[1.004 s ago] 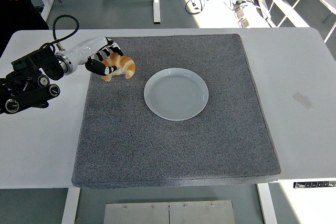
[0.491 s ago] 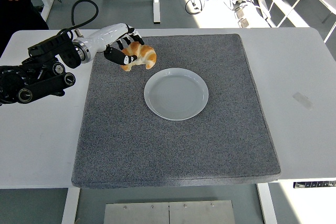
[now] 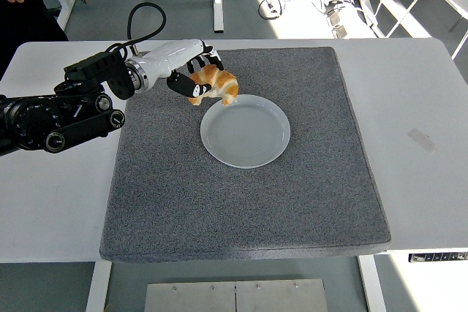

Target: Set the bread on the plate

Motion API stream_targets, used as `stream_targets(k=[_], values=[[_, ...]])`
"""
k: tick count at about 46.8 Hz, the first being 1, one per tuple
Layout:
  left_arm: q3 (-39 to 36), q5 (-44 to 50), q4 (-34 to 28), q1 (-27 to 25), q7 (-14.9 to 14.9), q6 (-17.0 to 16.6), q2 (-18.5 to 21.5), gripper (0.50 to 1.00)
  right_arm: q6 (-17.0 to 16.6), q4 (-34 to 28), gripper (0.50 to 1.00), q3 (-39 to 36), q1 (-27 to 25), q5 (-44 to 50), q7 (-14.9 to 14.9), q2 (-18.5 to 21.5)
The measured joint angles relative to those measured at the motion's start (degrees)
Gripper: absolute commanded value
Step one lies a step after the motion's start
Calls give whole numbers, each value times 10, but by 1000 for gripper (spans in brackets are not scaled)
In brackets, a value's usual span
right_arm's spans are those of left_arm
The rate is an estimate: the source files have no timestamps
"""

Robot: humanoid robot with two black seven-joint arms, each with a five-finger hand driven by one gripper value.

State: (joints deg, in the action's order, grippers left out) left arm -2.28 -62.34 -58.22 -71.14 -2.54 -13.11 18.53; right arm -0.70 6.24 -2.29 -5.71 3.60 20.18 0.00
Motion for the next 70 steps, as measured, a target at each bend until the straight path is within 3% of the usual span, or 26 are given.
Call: stream_targets(k=[30,39,70], values=[[4,-46,16,26,11,-1,-67,500,0,0,1000,0,0,0,0,0],[-1,-47,53,39,12,-2,-91,500,0,0,1000,0,0,0,0,0],[-11,-47,61,50,12,-2,-105,500,0,0,1000,0,0,0,0,0]])
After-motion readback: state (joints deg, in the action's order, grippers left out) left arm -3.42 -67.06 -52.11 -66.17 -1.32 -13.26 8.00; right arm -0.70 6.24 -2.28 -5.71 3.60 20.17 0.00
